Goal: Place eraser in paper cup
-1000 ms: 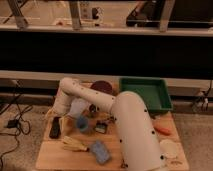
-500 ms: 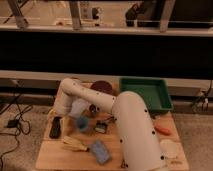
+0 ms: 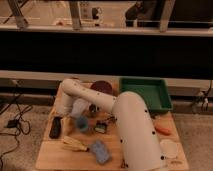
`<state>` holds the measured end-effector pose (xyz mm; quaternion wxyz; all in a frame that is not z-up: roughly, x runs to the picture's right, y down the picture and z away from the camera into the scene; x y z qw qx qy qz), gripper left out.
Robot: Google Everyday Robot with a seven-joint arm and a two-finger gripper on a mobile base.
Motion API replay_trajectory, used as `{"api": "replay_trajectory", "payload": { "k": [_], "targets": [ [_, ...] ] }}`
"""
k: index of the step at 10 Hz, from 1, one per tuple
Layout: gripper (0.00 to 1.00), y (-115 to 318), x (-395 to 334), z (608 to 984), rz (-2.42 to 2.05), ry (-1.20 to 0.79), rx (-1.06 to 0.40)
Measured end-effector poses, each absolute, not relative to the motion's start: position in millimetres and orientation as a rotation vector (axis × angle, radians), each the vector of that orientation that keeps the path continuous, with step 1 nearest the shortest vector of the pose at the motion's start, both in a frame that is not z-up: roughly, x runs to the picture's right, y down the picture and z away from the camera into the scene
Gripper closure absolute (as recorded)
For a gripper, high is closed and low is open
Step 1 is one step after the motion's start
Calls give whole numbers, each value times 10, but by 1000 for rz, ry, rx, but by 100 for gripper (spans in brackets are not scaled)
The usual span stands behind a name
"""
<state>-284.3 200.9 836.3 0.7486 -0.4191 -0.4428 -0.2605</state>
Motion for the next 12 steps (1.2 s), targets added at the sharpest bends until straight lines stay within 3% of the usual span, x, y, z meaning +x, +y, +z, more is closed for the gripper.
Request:
{"api": "replay_trajectory", "payload": {
  "k": [2, 6, 8, 12],
  "targets": [
    [37, 2010, -2844, 8362, -570, -969, -916],
    [79, 2008, -2843, 8364, -570, -969, -916],
    [95, 2008, -2843, 8364, -570, -968, -916],
    [98, 2013, -2849, 8366, -570, -969, -916]
  ]
}}
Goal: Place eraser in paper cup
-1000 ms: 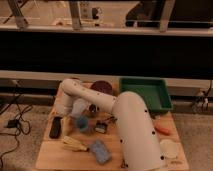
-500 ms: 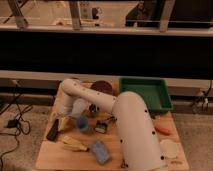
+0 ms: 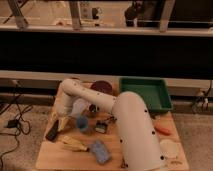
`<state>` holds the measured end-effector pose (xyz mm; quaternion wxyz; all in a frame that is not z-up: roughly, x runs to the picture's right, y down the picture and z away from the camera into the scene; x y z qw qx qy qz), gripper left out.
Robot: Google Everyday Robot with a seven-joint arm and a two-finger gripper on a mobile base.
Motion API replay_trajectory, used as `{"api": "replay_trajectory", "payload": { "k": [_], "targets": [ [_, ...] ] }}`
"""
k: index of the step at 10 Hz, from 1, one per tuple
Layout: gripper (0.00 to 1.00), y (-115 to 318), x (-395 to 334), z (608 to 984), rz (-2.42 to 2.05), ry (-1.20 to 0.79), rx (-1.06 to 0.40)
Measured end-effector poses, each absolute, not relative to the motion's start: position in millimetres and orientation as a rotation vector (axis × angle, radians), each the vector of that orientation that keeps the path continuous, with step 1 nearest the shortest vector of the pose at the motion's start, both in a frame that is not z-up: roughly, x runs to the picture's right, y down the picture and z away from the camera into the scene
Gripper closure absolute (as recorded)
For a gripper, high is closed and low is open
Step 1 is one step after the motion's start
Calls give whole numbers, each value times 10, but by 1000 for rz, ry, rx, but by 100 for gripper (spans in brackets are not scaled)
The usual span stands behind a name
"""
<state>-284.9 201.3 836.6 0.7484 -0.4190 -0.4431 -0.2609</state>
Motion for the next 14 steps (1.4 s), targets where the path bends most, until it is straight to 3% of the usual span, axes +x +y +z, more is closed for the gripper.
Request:
{"api": "replay_trajectory", "payload": {
  "k": [8, 14],
  "targets": [
    [98, 1944, -3012, 8161, -595, -982, -867],
    [98, 1418, -2982, 7684, -592, -1023, -721]
  ]
}}
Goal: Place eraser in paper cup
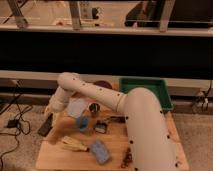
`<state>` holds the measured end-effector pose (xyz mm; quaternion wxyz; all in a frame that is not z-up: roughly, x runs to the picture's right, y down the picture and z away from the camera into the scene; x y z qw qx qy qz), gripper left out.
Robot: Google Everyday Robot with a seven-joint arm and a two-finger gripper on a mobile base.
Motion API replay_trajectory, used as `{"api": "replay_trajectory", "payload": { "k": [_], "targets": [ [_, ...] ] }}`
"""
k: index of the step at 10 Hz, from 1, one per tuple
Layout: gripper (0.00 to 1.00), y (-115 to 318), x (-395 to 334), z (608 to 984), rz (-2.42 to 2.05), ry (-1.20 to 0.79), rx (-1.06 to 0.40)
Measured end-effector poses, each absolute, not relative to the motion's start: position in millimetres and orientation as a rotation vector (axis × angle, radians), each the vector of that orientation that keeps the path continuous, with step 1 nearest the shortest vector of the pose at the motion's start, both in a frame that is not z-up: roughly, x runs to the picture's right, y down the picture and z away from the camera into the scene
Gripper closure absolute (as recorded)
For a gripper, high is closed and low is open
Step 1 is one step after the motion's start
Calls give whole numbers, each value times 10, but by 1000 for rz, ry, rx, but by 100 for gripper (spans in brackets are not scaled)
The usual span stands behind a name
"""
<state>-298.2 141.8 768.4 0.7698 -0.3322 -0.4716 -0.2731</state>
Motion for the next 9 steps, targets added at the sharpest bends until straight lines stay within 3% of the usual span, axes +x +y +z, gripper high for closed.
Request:
{"api": "replay_trajectory", "payload": {
  "k": [5, 9],
  "targets": [
    [98, 862, -2388, 7389, -540, -973, -609],
    [98, 768, -2186, 7362, -515, -954, -592]
  ]
}}
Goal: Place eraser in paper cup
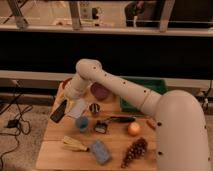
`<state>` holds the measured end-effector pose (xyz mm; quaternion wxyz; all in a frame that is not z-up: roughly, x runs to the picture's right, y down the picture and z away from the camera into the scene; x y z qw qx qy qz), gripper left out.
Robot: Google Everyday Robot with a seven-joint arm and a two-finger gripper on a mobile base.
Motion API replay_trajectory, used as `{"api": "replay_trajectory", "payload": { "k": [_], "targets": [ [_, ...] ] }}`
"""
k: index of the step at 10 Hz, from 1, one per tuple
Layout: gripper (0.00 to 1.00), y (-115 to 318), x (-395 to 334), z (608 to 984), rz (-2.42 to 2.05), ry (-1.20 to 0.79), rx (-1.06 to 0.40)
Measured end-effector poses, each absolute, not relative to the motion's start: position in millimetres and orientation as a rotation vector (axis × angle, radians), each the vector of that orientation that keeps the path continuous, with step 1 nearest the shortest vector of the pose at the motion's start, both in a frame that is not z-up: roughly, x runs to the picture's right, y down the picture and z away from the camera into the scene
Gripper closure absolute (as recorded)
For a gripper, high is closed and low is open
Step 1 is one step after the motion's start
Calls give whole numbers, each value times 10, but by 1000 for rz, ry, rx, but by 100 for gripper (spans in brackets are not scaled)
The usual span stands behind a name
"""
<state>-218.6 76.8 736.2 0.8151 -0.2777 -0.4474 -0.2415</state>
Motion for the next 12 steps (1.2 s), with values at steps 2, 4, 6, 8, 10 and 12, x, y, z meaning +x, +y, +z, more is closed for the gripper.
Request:
{"api": "replay_trajectory", "payload": {
  "k": [2, 4, 6, 8, 10, 12],
  "targets": [
    [98, 757, -2159, 7368, -511, -952, -591],
    [98, 770, -2195, 7412, -485, -950, -587],
    [98, 596, -2049, 7533, -421, -926, -548],
    [98, 365, -1709, 7572, -356, -893, -493],
    [98, 220, -1346, 7557, -301, -864, -446],
    [98, 90, -922, 7461, -237, -827, -384]
  ]
}}
